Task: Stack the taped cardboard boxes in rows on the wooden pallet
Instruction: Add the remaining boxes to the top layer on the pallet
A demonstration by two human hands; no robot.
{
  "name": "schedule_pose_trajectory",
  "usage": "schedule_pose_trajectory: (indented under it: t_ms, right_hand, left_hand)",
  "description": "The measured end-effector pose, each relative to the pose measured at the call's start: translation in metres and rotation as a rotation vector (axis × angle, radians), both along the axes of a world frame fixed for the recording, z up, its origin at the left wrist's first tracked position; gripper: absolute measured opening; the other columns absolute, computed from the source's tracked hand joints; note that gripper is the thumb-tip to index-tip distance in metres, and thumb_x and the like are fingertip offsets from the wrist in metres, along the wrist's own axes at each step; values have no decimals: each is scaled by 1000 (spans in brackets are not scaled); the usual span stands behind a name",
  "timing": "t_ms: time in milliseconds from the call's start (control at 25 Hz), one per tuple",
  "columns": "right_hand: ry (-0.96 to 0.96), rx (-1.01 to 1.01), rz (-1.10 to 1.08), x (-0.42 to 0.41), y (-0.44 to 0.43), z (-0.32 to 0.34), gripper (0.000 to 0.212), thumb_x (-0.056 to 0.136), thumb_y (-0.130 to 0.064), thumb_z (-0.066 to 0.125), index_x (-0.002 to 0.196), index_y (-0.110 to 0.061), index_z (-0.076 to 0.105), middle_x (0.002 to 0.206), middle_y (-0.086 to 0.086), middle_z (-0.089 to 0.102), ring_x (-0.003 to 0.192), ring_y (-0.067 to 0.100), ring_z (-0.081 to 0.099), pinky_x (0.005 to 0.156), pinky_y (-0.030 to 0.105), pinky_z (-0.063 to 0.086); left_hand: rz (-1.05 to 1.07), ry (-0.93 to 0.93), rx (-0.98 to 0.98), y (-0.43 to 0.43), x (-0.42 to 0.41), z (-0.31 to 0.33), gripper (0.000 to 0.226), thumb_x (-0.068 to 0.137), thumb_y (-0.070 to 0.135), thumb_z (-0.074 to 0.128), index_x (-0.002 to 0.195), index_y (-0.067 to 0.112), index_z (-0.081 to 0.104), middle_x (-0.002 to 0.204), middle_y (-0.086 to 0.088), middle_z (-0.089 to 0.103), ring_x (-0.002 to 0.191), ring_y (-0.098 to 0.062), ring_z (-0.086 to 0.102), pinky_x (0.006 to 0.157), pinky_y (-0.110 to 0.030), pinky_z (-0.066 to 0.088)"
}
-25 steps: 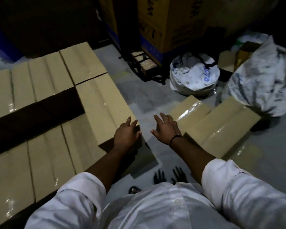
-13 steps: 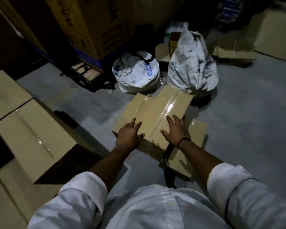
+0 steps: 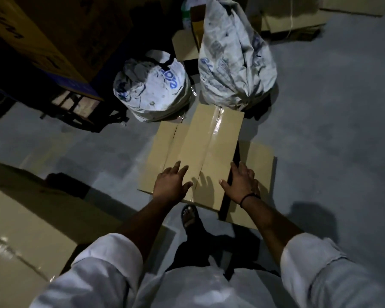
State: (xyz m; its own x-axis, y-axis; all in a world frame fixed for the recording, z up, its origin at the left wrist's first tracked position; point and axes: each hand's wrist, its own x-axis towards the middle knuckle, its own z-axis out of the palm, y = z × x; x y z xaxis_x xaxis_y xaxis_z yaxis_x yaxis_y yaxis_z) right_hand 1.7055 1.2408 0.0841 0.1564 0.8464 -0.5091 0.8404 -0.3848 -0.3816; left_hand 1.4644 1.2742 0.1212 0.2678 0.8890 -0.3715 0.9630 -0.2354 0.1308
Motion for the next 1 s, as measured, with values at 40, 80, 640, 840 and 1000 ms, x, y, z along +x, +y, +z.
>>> schedule_pose_trajectory:
  t_ms: [40, 80, 640, 840, 1000]
  right_hand:
    - [4, -23, -23, -3, 7, -12, 84, 97, -59, 53, 163, -25, 14, 171, 8, 6, 152, 38, 13, 121, 53, 25]
    - [9, -46, -49, -7, 16, -24, 84, 97, -60, 52, 163, -25, 13, 171, 8, 6, 152, 39, 12, 121, 53, 24]
    - [52, -55, -314, -36, 142, -168, 101, 88, -62, 67, 162, -43, 1, 164, -7, -35, 153, 42, 6, 120, 56, 25]
    - [3, -13, -322, -27, 138, -130, 99, 86, -72, 61, 163, -43, 6, 166, -9, -26, 149, 42, 14, 118, 55, 27]
    - [-140, 76, -246, -24, 125, -47, 99, 82, -83, 52, 163, -40, 13, 170, -2, -7, 142, 44, 27, 116, 54, 31]
  left_hand:
    - [-3, -10, -19, 15, -1, -12, 69, 100, 59, 50, 159, 28, 32, 169, -4, 25, 144, -34, 40, 112, -45, 39]
    - [-4, -21, -37, 31, -1, -24, 69, 100, 58, 51, 159, 28, 33, 168, -4, 25, 144, -33, 40, 112, -45, 39]
    - [-1, -309, -276, 193, 14, -204, 97, 80, 40, 86, 160, 36, 29, 170, -4, -18, 145, -46, 33, 112, -54, 44]
    - [-84, -285, -259, 174, 25, -161, 93, 85, 61, 73, 160, 43, 21, 169, 3, -22, 143, -54, 28, 108, -60, 44]
    - [-34, -284, -193, 137, 27, -85, 84, 88, 74, 53, 160, 43, 22, 172, 2, -6, 136, -53, 40, 103, -53, 48]
